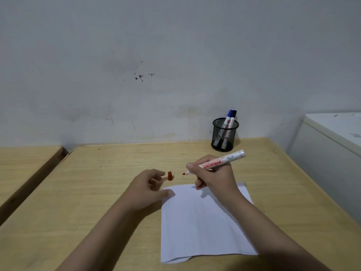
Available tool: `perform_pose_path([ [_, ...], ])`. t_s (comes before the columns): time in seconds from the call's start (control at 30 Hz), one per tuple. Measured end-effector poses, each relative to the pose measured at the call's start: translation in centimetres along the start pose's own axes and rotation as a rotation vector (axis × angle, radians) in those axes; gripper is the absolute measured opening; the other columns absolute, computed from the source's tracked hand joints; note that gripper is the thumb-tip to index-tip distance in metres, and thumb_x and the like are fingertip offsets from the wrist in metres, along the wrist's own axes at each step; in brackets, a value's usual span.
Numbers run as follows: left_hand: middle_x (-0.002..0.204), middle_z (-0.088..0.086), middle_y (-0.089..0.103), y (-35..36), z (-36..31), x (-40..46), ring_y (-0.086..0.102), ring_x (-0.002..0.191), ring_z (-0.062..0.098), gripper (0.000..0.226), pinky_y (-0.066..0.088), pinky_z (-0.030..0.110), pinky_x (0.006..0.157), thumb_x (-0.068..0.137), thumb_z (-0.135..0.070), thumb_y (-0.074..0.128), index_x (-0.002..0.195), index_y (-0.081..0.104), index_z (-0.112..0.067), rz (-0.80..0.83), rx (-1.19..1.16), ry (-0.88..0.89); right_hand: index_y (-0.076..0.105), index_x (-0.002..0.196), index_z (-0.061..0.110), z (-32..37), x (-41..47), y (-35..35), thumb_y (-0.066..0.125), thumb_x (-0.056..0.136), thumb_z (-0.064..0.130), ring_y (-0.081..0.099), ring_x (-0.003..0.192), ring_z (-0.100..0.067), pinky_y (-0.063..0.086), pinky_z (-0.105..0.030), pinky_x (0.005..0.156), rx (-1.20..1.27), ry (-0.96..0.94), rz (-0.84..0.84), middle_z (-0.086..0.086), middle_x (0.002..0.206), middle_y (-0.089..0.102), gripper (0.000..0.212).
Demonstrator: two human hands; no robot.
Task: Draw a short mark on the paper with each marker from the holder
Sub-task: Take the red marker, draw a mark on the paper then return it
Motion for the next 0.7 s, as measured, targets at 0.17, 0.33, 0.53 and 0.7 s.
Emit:
perform_pose_path([
  [0.17,0.105,-0.015,0.052,0.1,0.4,-0.7,0.049,0.103,0.006,0.071,0.046,0.03,0.088,0.046,-0.064,0.074,0.11,0.056,-0.036,0.045,0.211,0.12,0.057,0.07,0.005,-2.3,1.1,3.2,0.08,0.07,0.016,0.052,0.039,-0.017,0.047,-0.03,0.046,-0.029,0.127,0.002,-0.008,0.06,0.067,0.026],
  [0.33,0.097,-0.015,0.051,0.1,0.6,-0.9,0.048,0.094,0.005,0.061,0.045,0.034,0.086,0.044,-0.066,0.071,0.095,0.056,-0.036,-0.005,0.167,0.189,0.054,0.066,0.012,-5.8,0.9,4.8,0.077,0.075,0.025,0.054,0.035,-0.019,0.043,-0.025,0.04,-0.094,0.221,0.026,-0.009,0.058,0.064,0.028],
  [0.53,0.096,-0.014,0.053,-0.1,1.0,-0.6,0.05,0.095,0.007,0.054,0.046,0.035,0.085,0.044,-0.065,0.072,0.088,0.063,-0.036,0.004,0.135,0.205,0.054,0.064,0.0,-5.9,0.2,4.2,0.072,0.079,0.023,0.053,0.032,-0.019,0.042,-0.025,0.036,-0.212,0.131,-0.067,0.0,0.046,0.062,0.033],
  [0.7,0.098,-0.016,0.055,-0.2,1.3,-0.4,0.05,0.099,0.004,0.047,0.047,0.031,0.084,0.047,-0.056,0.08,0.088,0.07,-0.035,0.007,0.101,0.183,0.054,0.06,0.0,-6.0,0.1,4.2,0.072,0.079,0.019,0.051,0.032,-0.017,0.039,-0.023,0.035,-0.267,0.122,-0.051,0.002,0.046,0.059,0.032],
])
Point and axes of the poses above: each hand's wrist, its own x-axis towards the middle knuckle, its own y-axis out of the palm, z = x × y, the point moved 6 cm from there along x, towards the middle knuckle
